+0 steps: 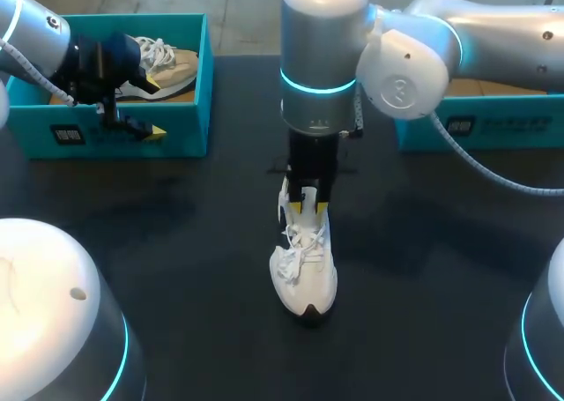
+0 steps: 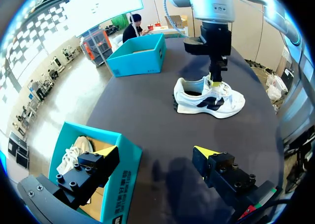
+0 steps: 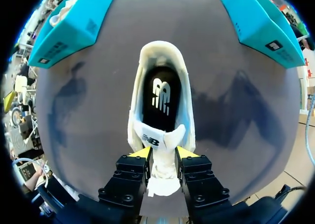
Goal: Take the shoe out of the shoebox, open the shoe tongue, remove and reinsert the insole, then place the shoe into the shoebox
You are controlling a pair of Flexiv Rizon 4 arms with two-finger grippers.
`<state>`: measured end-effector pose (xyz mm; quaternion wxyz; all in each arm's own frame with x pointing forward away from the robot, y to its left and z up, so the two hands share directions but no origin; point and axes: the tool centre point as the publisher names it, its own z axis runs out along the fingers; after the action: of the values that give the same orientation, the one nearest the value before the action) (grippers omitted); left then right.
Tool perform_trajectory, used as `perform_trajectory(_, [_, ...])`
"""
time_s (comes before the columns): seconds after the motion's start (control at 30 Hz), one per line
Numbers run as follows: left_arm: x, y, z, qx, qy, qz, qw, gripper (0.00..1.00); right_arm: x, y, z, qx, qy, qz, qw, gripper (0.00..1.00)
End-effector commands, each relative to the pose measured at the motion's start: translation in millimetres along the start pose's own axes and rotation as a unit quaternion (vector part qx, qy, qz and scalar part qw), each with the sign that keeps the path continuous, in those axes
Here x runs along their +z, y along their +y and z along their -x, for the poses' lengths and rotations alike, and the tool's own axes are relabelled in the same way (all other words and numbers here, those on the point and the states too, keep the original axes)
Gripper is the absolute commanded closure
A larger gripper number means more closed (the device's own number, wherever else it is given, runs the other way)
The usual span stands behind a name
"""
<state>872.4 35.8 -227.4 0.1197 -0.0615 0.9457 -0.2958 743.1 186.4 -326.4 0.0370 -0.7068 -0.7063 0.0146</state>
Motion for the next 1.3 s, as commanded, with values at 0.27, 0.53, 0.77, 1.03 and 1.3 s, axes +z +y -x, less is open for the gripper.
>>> perform_trajectory(0.27, [0.1, -0.4, -0.2, 0.0, 0.0, 0.002, 1.0, 0.0, -29.7, 5.9, 10.4, -0.145, 0.006, 0.095, 0.985, 0.59])
perform_trajectory(0.53, [0.1, -0.4, -0.2, 0.0, 0.0, 0.002, 1.0, 0.0, -34.9, 8.7, 5.2, -0.269, 0.014, 0.085, 0.959, 0.0])
perform_trajectory(0.77, [0.1, -0.4, -0.2, 0.0, 0.0, 0.002, 1.0, 0.0, -34.9, 8.7, 5.2, -0.269, 0.014, 0.085, 0.959, 0.0])
perform_trajectory(1.03, [0.1, -0.4, -0.2, 0.0, 0.0, 0.002, 1.0, 0.0, -42.5, 34.0, 9.6, -0.446, -0.033, 0.106, 0.888, 0.0])
perform_trajectory(1.3, [0.1, -0.4, -0.2, 0.0, 0.0, 0.002, 1.0, 0.0, -50.0, 65.7, 9.0, -0.632, -0.077, 0.072, 0.768, 0.0])
